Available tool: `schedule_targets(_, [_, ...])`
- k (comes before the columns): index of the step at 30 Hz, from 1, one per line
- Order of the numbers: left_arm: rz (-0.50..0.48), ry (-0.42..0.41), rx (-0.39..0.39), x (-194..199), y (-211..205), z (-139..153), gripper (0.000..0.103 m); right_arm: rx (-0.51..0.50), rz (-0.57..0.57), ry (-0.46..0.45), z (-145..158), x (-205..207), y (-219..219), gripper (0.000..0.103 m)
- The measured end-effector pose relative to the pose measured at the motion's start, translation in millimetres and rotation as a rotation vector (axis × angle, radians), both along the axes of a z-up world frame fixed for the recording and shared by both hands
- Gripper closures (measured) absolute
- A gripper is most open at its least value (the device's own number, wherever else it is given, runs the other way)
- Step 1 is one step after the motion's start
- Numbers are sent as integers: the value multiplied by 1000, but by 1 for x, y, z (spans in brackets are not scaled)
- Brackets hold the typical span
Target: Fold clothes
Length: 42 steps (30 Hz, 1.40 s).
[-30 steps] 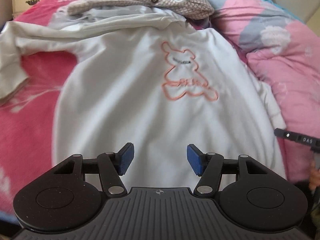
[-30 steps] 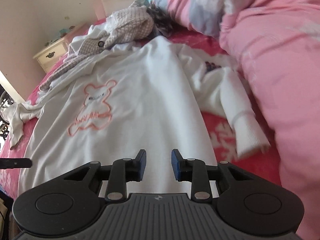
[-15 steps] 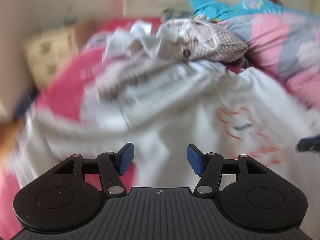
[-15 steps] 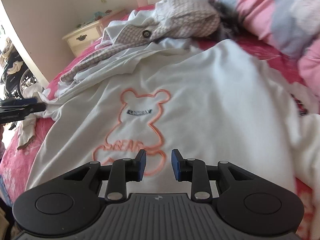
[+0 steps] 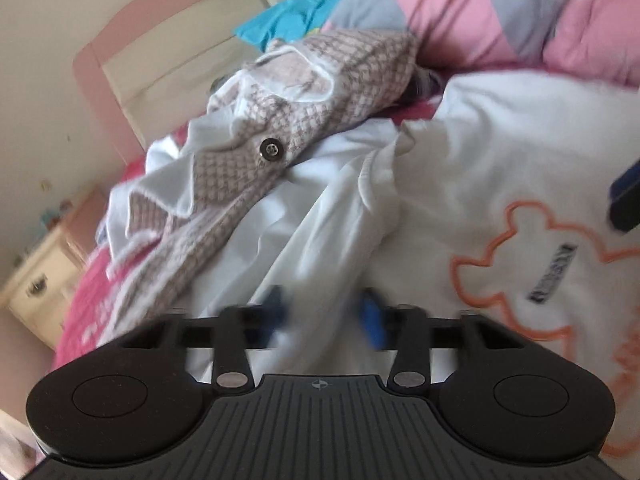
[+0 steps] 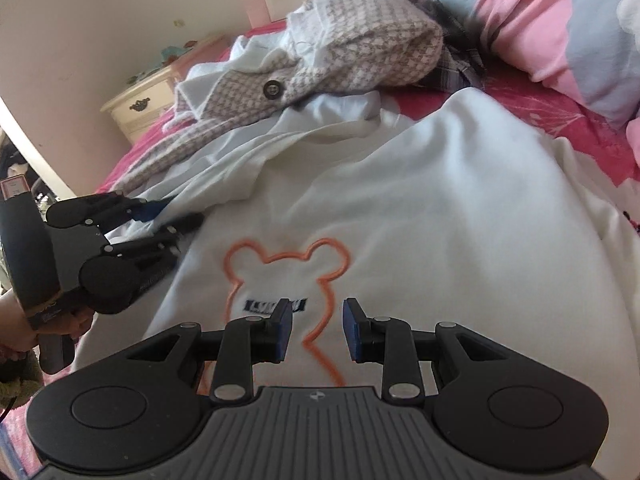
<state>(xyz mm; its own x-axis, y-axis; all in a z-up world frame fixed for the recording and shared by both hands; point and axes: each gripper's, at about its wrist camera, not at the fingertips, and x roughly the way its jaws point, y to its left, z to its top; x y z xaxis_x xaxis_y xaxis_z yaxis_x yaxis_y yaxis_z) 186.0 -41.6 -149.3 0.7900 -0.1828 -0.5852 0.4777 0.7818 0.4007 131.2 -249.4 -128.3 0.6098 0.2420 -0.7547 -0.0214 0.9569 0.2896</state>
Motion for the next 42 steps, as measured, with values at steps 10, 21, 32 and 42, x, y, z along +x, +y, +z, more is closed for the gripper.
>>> schedule_targets(10, [142, 185, -568, 56, 76, 55, 100, -5, -28, -44, -4, 35, -8, 72])
schedule_targets(21, [305, 467, -992, 120, 138, 12, 71, -160, 41, -241, 4, 110, -22, 60])
schedule_targets(32, [30, 245, -594, 94, 94, 44, 58, -259, 520, -67, -22, 222, -28, 50])
schedule_targets(42, [-92, 82, -371, 89, 46, 35, 52, -221, 479, -63, -17, 211, -37, 91])
